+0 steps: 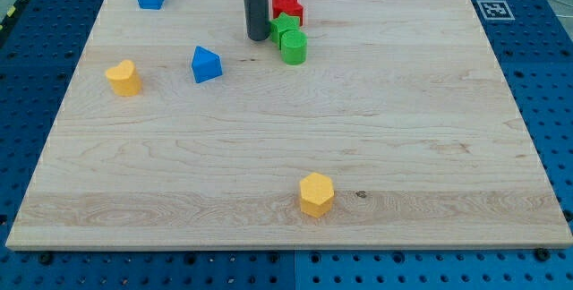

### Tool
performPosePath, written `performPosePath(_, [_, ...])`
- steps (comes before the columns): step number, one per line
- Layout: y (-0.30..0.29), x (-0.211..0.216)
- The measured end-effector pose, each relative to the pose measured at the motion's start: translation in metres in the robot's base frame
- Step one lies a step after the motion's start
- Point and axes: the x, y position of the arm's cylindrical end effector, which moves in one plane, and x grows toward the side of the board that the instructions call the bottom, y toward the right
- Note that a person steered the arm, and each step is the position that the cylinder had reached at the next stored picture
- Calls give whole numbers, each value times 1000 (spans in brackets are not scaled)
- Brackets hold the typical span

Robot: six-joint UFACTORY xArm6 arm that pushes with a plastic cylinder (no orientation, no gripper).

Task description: Slightly push the green circle to the right

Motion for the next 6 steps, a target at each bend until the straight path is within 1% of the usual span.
performPosePath(2, [7,0])
performPosePath(4, [8,27])
performPosePath(6, [26,39])
